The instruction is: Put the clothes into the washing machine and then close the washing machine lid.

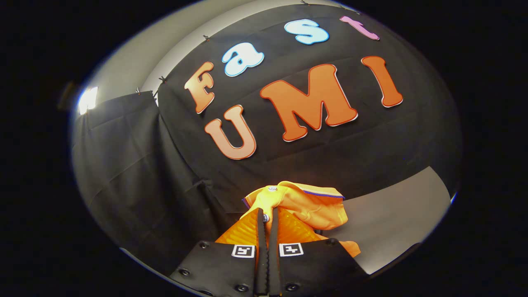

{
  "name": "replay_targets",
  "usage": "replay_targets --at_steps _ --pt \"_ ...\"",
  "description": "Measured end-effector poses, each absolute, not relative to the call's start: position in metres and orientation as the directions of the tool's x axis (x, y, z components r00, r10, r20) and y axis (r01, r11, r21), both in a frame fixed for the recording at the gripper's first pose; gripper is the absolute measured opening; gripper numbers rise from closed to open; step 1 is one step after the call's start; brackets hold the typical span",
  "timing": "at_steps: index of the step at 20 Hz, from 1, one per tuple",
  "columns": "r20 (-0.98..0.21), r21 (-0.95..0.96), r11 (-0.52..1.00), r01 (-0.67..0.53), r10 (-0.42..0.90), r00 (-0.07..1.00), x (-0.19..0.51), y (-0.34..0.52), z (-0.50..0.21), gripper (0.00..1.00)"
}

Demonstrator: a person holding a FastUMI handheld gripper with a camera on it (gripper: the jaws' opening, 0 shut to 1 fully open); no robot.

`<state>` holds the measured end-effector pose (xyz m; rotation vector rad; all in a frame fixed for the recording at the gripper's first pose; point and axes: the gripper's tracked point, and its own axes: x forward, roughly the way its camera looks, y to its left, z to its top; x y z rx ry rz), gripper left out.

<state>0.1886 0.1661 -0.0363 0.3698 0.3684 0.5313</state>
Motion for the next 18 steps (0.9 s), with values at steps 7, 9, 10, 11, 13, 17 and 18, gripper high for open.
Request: replay_targets --at_steps 7,9,10,11,13,17,18 --pt "-0.238 0.440 0.736 -0.514 0.648 0.724 0.177 0.257 -0.048 0.08" --pt "-0.257 0.445 0.727 -0.522 0.663 0.703 0.179 0.282 -0.066 0.08" --pt "-0.268 0.452 0.723 -0.523 0.669 0.693 0.181 0.293 -0.076 0.08" --pt "-0.280 0.460 0.718 -0.522 0.675 0.682 0.182 0.304 -0.088 0.08" --pt "-0.309 0.473 0.714 -0.517 0.683 0.661 0.187 0.327 -0.113 0.08" --pt "-0.396 0.459 0.748 -0.479 0.655 0.644 0.201 0.351 -0.183 0.08" --pt "-0.414 0.461 0.752 -0.471 0.652 0.636 0.203 0.354 -0.200 0.08"
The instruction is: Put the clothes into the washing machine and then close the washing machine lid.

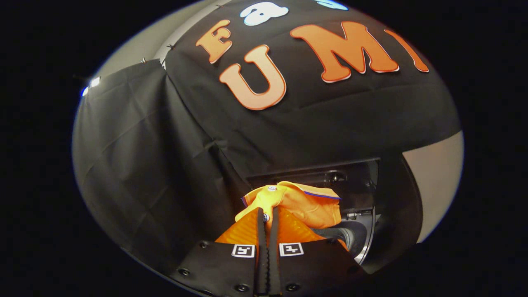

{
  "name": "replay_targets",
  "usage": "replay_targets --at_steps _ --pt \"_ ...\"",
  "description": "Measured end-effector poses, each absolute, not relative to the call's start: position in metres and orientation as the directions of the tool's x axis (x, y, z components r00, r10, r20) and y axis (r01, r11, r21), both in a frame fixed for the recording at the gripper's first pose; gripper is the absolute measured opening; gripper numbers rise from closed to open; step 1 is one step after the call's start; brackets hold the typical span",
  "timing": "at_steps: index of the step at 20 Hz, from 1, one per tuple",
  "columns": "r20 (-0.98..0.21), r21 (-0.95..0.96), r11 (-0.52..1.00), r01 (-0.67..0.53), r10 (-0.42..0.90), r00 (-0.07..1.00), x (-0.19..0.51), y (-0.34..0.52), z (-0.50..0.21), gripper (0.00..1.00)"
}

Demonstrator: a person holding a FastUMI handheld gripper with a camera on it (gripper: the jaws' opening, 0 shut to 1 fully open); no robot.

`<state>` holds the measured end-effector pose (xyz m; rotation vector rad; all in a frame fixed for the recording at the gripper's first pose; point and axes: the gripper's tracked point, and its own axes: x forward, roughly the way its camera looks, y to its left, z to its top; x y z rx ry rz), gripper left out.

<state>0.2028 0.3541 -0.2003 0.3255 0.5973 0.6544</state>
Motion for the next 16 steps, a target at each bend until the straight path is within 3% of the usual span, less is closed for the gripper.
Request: replay_targets --at_steps 16 --pt "-0.606 0.396 0.871 -0.289 0.485 0.631 0.245 0.383 -0.409 0.08"
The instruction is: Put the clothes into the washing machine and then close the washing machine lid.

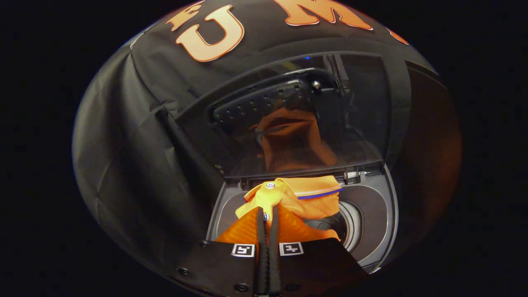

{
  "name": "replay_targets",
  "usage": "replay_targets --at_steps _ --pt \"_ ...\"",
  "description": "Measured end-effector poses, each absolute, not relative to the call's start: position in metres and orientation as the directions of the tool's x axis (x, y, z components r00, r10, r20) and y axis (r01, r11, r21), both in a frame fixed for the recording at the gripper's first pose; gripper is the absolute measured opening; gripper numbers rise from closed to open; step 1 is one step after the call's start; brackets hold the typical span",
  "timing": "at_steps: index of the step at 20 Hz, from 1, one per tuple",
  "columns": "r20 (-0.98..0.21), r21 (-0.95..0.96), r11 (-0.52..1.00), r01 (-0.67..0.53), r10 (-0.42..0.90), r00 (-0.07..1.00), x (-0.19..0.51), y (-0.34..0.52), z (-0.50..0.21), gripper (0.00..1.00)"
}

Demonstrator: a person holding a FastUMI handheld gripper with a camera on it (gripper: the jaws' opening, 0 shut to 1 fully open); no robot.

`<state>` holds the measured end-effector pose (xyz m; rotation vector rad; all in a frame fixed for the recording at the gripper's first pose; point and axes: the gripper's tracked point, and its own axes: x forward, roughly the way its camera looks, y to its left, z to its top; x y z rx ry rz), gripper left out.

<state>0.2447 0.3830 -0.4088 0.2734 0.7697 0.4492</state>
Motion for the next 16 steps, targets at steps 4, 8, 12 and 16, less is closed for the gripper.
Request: replay_targets --at_steps 4,8,12,16 --pt "-0.637 0.369 0.890 -0.268 0.452 0.625 0.249 0.386 -0.441 0.08" --pt "-0.675 0.347 0.911 -0.224 0.409 0.614 0.243 0.384 -0.477 0.08" --pt "-0.741 0.328 0.929 -0.171 0.366 0.564 0.241 0.379 -0.518 0.08" --pt "-0.805 0.284 0.951 -0.120 0.305 0.509 0.243 0.374 -0.546 0.08"
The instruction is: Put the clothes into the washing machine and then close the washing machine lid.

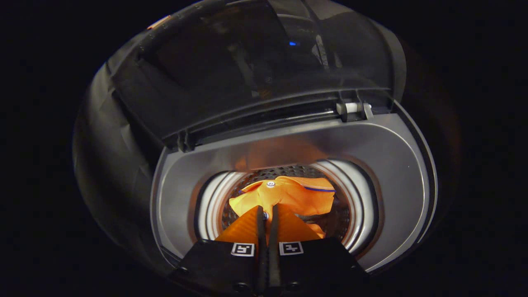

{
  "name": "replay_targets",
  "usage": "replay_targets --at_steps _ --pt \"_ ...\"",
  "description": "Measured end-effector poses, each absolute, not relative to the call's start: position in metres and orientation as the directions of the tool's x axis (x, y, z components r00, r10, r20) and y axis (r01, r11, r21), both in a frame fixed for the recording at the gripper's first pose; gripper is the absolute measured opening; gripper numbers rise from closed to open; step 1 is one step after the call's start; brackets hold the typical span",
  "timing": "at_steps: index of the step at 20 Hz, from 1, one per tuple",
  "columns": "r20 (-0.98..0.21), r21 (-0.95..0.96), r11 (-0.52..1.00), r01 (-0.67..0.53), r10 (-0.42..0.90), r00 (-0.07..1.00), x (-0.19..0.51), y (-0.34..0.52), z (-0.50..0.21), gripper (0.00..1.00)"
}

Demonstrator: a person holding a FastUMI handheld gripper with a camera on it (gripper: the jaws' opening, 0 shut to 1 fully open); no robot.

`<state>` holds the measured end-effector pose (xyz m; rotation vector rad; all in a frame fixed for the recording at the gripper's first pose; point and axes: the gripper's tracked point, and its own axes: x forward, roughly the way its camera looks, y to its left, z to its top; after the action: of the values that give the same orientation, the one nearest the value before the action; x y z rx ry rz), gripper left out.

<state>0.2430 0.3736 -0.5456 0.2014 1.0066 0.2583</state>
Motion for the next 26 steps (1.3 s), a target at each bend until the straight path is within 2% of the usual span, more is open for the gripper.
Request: replay_targets --at_steps 5,7,15,24,26 --pt "-0.839 0.238 0.967 -0.089 0.251 0.482 0.242 0.368 -0.556 0.09" --pt "-0.841 0.240 0.967 -0.086 0.251 0.478 0.241 0.369 -0.561 0.15" --pt "-0.823 0.235 0.964 -0.126 0.266 0.502 0.242 0.370 -0.544 0.77" --pt "-0.804 0.223 0.963 -0.151 0.269 0.531 0.219 0.363 -0.502 0.81" --pt "-0.785 0.237 0.957 -0.167 0.290 0.548 0.211 0.363 -0.481 0.87"
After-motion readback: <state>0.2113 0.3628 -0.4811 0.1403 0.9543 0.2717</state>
